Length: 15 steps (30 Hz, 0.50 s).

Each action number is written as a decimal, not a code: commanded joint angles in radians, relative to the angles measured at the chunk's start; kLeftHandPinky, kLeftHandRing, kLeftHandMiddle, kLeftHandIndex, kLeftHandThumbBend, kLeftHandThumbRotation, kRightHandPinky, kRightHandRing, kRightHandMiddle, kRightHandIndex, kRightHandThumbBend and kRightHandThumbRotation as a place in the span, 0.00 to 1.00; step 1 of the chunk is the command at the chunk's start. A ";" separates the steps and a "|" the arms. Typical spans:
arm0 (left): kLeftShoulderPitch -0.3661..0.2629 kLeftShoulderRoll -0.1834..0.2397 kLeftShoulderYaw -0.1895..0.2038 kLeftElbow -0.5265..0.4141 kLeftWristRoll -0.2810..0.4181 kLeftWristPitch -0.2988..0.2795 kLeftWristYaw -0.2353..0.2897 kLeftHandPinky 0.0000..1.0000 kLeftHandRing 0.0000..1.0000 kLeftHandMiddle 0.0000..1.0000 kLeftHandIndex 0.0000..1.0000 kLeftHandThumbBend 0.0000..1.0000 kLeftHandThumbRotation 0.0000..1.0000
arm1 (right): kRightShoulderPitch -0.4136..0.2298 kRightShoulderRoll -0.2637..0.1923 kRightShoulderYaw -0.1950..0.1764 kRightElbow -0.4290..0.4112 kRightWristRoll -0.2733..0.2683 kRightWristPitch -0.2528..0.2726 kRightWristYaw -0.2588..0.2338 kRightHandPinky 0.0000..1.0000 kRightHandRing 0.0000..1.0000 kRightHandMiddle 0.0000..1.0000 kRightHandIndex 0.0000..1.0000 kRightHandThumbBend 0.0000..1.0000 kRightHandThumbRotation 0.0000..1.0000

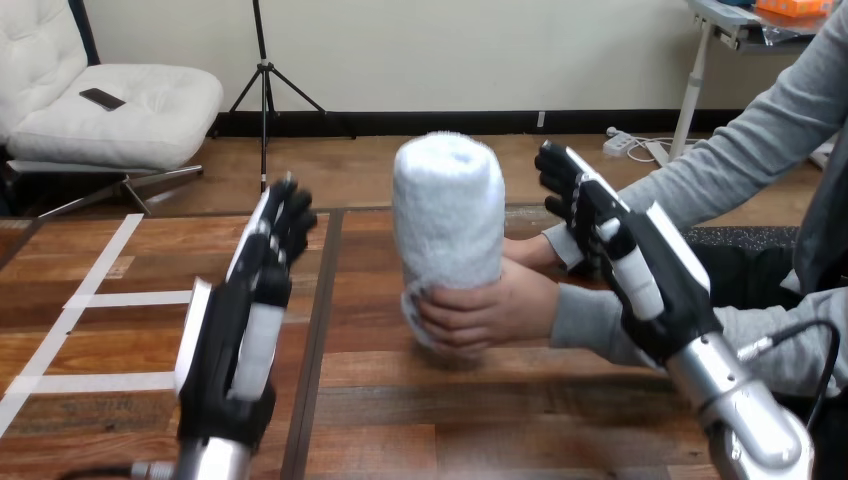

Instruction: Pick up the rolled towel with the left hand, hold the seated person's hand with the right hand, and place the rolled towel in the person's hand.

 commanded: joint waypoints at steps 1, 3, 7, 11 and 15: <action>0.056 0.008 -0.041 -0.189 -0.053 -0.029 -0.040 0.89 0.89 0.91 0.92 0.94 0.93 | 0.092 0.044 -0.009 -0.334 0.112 0.048 0.012 1.00 0.95 0.94 0.93 1.00 1.00; 0.071 0.009 -0.041 -0.199 -0.054 -0.037 -0.045 0.88 0.89 0.91 0.92 0.92 0.93 | 0.116 0.047 -0.003 -0.363 0.121 0.051 0.020 1.00 0.94 0.93 0.93 1.00 1.00; 0.096 0.008 -0.041 -0.219 -0.054 -0.049 -0.049 0.87 0.89 0.91 0.92 0.90 0.93 | 0.158 0.050 0.009 -0.412 0.131 0.058 0.034 0.99 0.93 0.92 0.92 1.00 1.00; 0.115 0.004 -0.042 -0.242 -0.057 -0.052 -0.051 0.86 0.90 0.91 0.92 0.88 0.93 | 0.190 0.053 0.015 -0.446 0.154 0.064 0.062 0.98 0.93 0.92 0.92 1.00 1.00; 0.128 0.001 -0.047 -0.265 -0.066 -0.053 -0.056 0.86 0.90 0.91 0.92 0.88 0.93 | 0.229 0.057 0.020 -0.485 0.173 0.073 0.082 0.98 0.93 0.92 0.92 1.00 1.00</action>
